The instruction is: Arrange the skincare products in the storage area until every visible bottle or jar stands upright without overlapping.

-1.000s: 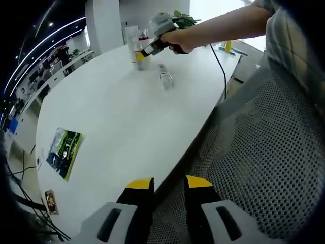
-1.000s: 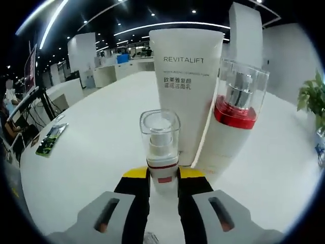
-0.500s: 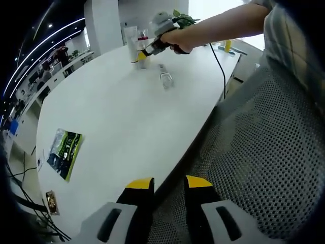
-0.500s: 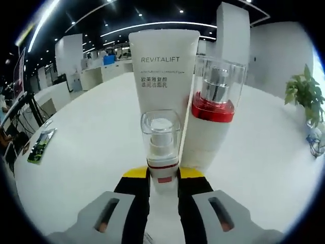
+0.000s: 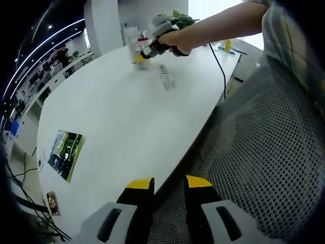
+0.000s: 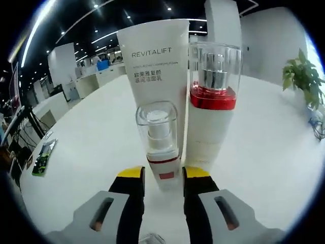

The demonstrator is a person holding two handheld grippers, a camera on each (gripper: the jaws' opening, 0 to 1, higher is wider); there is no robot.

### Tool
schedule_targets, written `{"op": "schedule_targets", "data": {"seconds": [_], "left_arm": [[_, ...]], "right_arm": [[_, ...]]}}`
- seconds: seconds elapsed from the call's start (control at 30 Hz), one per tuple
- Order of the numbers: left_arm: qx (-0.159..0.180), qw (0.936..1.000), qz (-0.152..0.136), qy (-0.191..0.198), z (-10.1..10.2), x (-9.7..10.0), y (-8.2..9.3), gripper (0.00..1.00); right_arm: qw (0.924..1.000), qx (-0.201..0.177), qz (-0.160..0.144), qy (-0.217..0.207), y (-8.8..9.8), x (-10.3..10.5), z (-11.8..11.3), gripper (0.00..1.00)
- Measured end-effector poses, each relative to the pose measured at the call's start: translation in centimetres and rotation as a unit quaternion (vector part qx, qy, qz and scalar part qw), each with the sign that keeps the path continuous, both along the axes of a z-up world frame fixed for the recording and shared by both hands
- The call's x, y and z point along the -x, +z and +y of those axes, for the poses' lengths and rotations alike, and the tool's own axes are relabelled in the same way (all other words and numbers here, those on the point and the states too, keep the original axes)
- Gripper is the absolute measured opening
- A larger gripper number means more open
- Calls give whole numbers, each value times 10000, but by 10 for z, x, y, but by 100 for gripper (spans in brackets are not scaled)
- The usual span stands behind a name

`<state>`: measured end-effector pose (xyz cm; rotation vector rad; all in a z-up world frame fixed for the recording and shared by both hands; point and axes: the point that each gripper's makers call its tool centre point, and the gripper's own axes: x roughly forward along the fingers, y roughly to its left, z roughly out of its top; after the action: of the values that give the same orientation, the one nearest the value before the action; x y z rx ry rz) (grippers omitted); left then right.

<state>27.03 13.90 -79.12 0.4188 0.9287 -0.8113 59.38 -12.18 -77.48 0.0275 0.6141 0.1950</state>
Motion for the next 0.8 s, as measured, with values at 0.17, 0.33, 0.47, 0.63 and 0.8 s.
{"op": "schedule_targets", "data": {"seconds": [0.17,0.33,0.47,0.63,0.8], "left_arm": [[-11,10000,-5,-12,0,0,0,23],[-22,10000,-13,-24,0,0,0,23],[-45,10000,-17,-27,1,0,-1,23],[-50,10000,-16,-44,1,0,-1,23],[-58,10000,-20,-54,1,0,-1,23]], "right_arm": [[10000,41,-32,50,3,1,1,26],[10000,-19,-30,30,4,3,2,24],[10000,-30,-9,45,4,5,3,22],[9999,3,-96,40,7,3,0,23],[9999,17,-124,93,8,0,0,19]]}}
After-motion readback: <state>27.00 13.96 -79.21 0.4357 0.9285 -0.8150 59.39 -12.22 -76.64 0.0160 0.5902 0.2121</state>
